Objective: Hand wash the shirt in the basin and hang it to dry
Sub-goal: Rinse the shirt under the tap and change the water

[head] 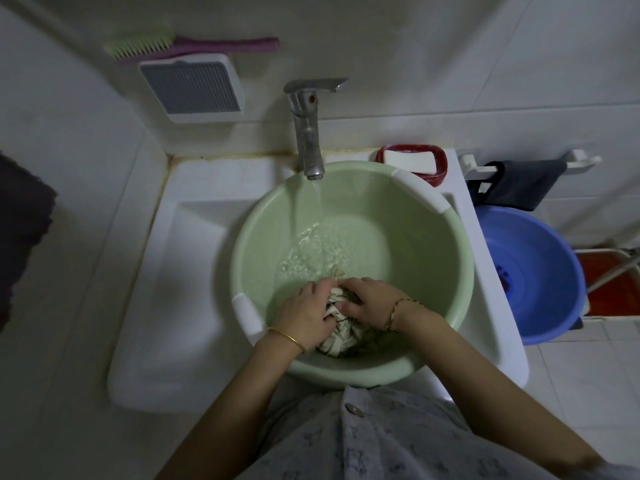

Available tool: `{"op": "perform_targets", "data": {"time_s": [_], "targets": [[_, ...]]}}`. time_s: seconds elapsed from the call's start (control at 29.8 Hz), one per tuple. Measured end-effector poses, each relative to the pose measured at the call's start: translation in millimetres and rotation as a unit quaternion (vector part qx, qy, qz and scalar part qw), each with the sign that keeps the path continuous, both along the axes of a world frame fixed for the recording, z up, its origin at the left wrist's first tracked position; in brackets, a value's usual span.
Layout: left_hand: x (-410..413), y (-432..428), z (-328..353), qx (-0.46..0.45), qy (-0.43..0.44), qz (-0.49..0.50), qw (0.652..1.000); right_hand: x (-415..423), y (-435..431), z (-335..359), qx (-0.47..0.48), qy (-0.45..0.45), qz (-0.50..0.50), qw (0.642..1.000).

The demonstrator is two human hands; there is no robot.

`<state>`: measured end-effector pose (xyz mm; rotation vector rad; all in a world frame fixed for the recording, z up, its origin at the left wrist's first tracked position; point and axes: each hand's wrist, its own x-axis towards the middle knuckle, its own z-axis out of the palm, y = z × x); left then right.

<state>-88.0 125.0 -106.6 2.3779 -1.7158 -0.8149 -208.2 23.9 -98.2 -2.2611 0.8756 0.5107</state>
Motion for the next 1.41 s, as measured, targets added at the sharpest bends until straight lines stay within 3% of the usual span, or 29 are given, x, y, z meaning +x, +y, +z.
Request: {"op": "perform_targets", "data": {"time_s": [1.41], "targets": [[1.9,0.2,-5.0,-0.005,0.016,0.001,1.000,0.6,-0.4,0.7,-0.001,0.001,0.006,1.000]]}}
